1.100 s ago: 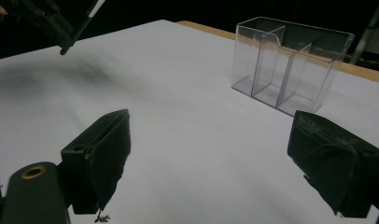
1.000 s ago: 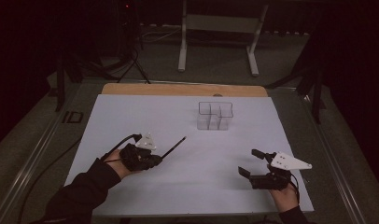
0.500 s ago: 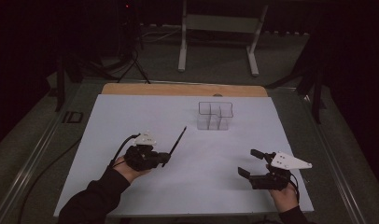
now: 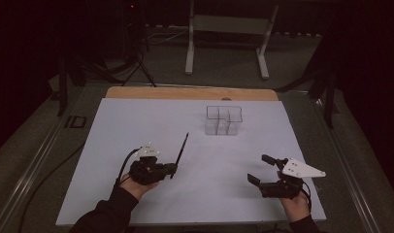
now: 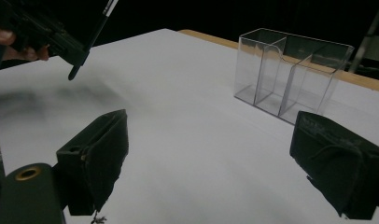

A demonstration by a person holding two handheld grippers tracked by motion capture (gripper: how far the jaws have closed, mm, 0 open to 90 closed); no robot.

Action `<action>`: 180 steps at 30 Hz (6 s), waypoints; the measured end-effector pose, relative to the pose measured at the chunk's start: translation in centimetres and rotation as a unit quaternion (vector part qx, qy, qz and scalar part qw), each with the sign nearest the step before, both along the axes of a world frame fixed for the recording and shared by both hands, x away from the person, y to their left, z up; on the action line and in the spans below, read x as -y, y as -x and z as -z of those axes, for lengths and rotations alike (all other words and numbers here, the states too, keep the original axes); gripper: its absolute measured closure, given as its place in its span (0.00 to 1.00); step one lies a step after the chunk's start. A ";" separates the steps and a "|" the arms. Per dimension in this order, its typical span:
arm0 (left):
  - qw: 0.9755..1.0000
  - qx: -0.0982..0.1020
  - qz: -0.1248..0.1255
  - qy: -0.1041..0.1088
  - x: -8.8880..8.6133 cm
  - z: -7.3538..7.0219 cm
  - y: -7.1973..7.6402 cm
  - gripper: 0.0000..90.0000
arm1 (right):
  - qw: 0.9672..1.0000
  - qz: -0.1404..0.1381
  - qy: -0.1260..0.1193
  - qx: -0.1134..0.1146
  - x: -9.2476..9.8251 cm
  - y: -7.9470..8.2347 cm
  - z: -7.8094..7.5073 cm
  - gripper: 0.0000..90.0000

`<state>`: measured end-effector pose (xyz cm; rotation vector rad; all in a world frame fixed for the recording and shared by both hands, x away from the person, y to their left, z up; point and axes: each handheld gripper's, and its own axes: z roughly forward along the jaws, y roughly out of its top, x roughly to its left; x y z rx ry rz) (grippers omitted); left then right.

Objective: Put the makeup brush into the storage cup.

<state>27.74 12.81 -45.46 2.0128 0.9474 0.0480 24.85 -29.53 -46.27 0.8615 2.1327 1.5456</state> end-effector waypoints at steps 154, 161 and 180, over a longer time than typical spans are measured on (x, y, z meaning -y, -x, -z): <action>0.998 0.055 -0.018 0.030 -0.3 1.4 0.4 0.64 | 0.975 0.024 -0.071 -0.211 -22.2 -7.3 -5.8 0.93; 0.997 0.059 -0.039 0.030 -0.5 1.1 0.4 0.54 | 0.978 0.002 -0.060 -0.199 -21.7 -7.4 -6.2 0.93; 0.997 0.058 -0.041 0.020 -0.3 0.7 0.6 0.22 | 0.989 -0.041 -0.015 -0.140 -18.6 -7.2 -7.8 0.93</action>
